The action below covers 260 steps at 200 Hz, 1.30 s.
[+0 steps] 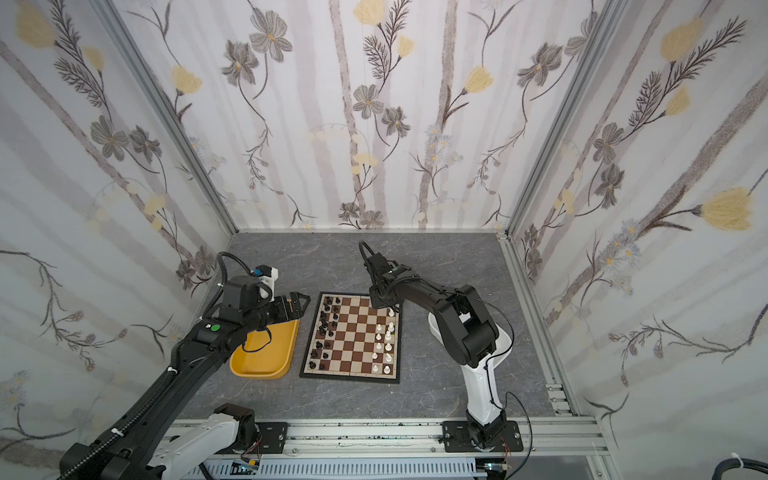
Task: Set up the chess pieces on the board
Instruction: 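Lower the pawn onto a square beside the white pieces and open the right gripper, then move the left gripper back over the yellow tray while the right gripper rises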
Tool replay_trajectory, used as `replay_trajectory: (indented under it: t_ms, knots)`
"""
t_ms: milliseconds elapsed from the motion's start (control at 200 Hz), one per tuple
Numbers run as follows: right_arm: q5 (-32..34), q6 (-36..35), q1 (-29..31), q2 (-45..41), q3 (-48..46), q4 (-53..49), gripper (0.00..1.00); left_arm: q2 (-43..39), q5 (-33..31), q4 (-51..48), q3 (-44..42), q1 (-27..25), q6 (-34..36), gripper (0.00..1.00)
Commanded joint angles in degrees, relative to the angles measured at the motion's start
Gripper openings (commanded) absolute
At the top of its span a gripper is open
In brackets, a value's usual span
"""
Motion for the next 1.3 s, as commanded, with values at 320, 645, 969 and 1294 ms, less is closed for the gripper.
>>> replay_trajectory:
  t_ms: [320,645,969,1294]
  knots:
    - [-2.5,-0.2,-0.3,1.2,0.0,3.0,0.16,0.4,-0.2,1.1,0.2,0.0,-0.1,1.0]
    - [-3.0,0.2,-0.4,-2.8,1.5,3.3,0.28,1.4,-1.3,0.3,0.2,0.0,-0.7,1.0]
    - [-4.5,-1.5,-0.8,-16.3,2.4,4.9,0.64,6.6,-6.8,-22.9,1.2,6.9,-11.5,0.87]
    - [-15.0,-1.0,-0.9,-24.1,-6.6,15.3,0.7,21.2,-17.2,-15.4,6.4,13.0,-6.7,0.45]
